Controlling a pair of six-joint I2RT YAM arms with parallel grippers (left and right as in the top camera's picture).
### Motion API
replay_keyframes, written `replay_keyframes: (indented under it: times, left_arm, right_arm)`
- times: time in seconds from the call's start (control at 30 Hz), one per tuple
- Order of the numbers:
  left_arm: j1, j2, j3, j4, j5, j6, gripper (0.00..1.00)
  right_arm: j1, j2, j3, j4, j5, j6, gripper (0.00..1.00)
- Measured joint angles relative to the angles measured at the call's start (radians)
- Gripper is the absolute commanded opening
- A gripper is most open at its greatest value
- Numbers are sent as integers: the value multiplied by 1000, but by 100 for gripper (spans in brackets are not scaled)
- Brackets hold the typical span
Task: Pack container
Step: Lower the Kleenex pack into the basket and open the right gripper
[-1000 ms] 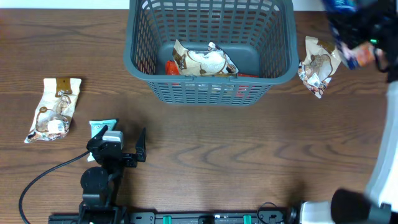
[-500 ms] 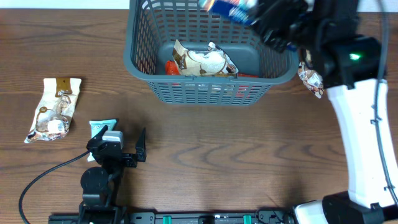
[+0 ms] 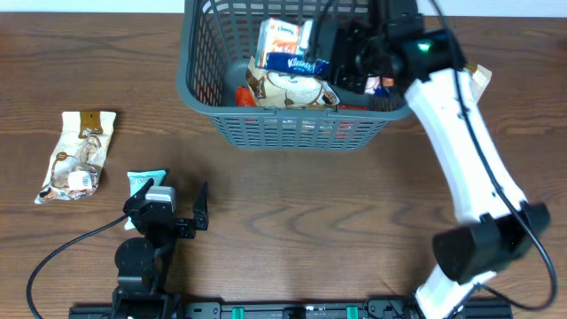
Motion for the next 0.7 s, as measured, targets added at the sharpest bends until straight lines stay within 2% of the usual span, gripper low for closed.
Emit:
replay_keyframes:
  times: [0.1, 0.2, 0.33, 0.37, 0.4, 0.43, 0.7]
  left_arm:
    - [0, 0, 0, 0, 0, -3, 99]
    - [0, 0, 0, 0, 0, -4, 99]
    - [0, 0, 0, 0, 0, -4, 99]
    - [0, 0, 0, 0, 0, -4, 99]
    - [0, 0, 0, 0, 0, -4, 99]
    - [0, 0, 0, 0, 0, -4, 99]
    - [0, 0, 0, -1, 0, -4, 99]
  right_arm:
    - [0, 66, 0, -16, 2, -1, 17]
    - [0, 116, -2, -18, 6, 0, 51]
    - [0, 140, -5, -19, 7, 15, 64]
    - [0, 140, -5, -18, 6, 20, 72]
    - [0, 140, -5, -16, 6, 29, 86]
    - [0, 140, -4, -13, 4, 37, 91]
    - [0, 140, -4, -14, 3, 92, 96]
